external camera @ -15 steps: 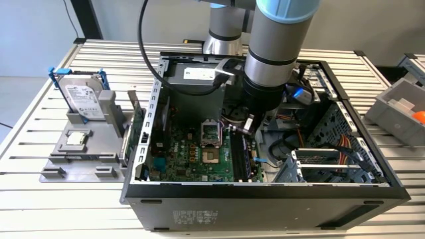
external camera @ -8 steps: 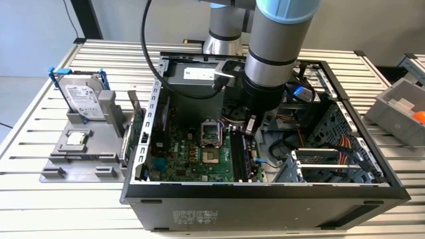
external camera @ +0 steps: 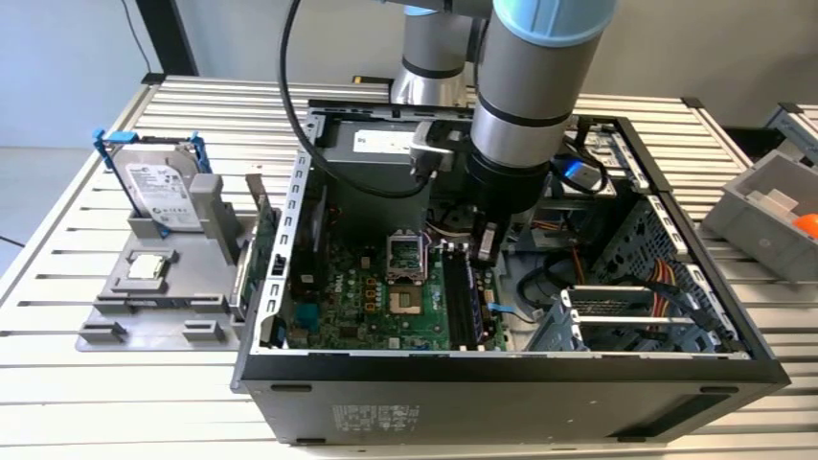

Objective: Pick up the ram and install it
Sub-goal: 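Press down the ram until it locks into place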

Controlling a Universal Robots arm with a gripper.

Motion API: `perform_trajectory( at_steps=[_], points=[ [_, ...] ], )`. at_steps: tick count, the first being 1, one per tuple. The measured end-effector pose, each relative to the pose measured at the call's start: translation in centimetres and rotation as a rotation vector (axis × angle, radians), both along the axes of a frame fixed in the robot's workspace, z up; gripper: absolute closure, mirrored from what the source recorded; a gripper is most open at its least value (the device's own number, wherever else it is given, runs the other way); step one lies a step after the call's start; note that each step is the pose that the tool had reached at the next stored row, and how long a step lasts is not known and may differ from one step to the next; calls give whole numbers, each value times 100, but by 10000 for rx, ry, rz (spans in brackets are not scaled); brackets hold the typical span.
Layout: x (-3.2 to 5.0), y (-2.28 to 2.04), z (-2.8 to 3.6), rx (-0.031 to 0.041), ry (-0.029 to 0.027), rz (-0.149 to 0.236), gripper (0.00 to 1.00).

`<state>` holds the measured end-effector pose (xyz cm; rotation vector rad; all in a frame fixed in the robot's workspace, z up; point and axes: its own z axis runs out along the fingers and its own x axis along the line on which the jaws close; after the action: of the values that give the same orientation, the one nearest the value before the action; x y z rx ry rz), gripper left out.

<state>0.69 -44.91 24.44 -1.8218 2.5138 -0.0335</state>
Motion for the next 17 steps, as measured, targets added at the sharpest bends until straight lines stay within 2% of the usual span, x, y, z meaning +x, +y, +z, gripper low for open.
perform_trajectory(
  at_steps=[6,17],
  points=[
    [0,0,-1,0,-1,866,100],
    [0,0,-8,-1,0,1922,100]
  ],
)
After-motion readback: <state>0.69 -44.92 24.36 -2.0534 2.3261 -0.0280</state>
